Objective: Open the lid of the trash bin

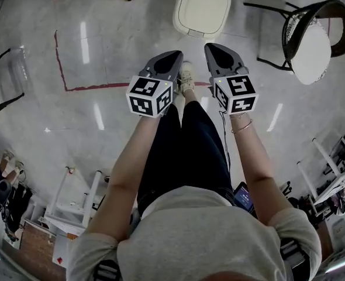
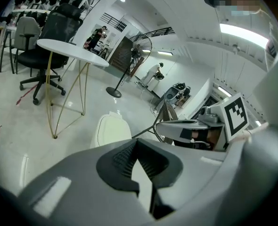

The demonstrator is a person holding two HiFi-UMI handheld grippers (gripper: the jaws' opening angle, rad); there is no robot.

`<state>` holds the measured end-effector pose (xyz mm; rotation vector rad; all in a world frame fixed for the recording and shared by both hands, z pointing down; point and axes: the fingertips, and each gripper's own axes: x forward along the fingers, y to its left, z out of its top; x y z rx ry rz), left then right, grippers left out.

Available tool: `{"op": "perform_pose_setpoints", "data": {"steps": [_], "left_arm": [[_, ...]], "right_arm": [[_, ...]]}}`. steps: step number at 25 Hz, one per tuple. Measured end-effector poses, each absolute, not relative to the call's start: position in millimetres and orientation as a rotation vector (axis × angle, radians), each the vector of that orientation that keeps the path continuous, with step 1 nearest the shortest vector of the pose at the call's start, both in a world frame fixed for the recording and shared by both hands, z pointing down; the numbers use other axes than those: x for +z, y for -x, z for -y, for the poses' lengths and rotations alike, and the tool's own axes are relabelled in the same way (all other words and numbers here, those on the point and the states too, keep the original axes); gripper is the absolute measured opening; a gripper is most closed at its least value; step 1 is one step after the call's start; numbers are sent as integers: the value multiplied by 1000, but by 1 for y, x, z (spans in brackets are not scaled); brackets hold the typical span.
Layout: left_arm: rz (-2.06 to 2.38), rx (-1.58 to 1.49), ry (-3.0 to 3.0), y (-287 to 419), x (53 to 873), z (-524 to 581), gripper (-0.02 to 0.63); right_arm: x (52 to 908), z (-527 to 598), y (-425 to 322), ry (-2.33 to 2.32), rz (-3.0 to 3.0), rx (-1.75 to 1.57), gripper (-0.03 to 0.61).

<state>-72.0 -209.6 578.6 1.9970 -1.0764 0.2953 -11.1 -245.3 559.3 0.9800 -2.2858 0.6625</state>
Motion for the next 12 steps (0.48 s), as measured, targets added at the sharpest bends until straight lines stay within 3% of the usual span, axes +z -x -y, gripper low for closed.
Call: {"op": "perform_pose_setpoints", "data": {"steps": [12], "left_arm": [[1074, 288, -1920, 59, 673, 225, 8]], "right_arm": [[673, 244, 0, -952, 2186, 749, 6]]}}
